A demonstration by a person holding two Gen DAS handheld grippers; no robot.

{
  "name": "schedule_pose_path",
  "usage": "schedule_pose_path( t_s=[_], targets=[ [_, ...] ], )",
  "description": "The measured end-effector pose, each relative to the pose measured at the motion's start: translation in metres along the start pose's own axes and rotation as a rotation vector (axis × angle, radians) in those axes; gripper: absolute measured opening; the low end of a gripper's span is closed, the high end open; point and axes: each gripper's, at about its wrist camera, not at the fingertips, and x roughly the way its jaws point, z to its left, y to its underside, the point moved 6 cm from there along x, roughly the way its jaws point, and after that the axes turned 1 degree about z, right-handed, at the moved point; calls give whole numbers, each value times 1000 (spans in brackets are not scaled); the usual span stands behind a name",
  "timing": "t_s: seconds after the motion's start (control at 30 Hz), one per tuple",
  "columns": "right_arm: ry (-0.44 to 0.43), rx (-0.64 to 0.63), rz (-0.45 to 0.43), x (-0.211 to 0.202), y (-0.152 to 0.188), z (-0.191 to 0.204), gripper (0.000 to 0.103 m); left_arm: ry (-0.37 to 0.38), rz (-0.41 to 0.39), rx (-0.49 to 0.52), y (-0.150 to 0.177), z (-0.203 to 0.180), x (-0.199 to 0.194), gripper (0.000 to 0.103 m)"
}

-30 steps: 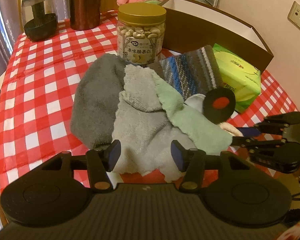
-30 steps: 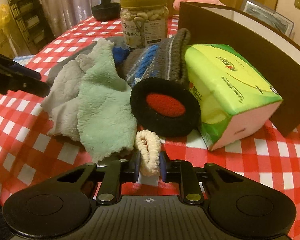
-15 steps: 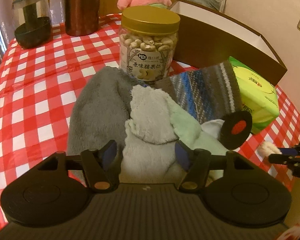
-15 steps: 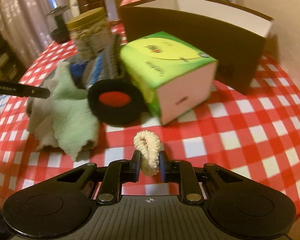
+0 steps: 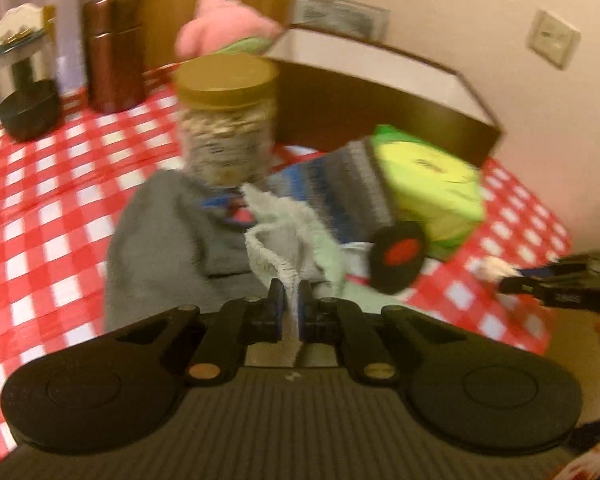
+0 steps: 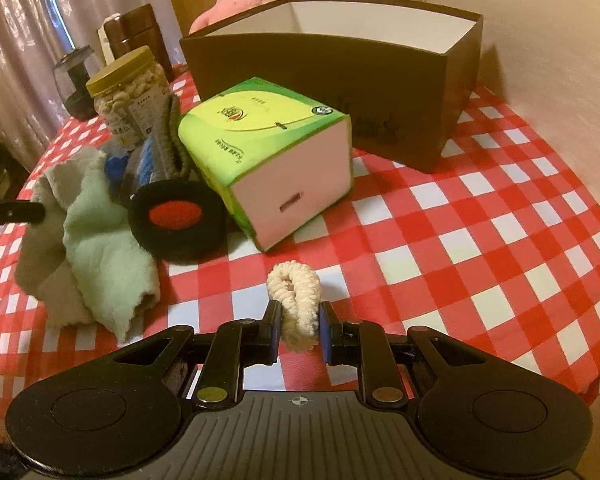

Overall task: Organize soft objects
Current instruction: 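Grasp the mint green towel with the left tool while the right tool holds the hair tie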

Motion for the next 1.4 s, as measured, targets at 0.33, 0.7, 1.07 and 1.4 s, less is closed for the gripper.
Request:
schedule_pose_path(
  t_s=[0.33, 0.7, 1.07, 1.4],
  targets=[
    [-17, -27, 0, -2, 0, -2, 20, 161, 97, 28, 31, -70, 24, 6],
    [-9, -6, 3, -8, 2, -18, 20, 142, 175, -10, 36, -67, 46, 33],
    [-13, 0, -1, -6, -2, -25, 20, 62, 105, -83, 13, -23, 16, 47],
    [-3, 13, 13, -8, 4, -27, 20, 78, 205, -177, 30, -29, 67, 60]
  ],
)
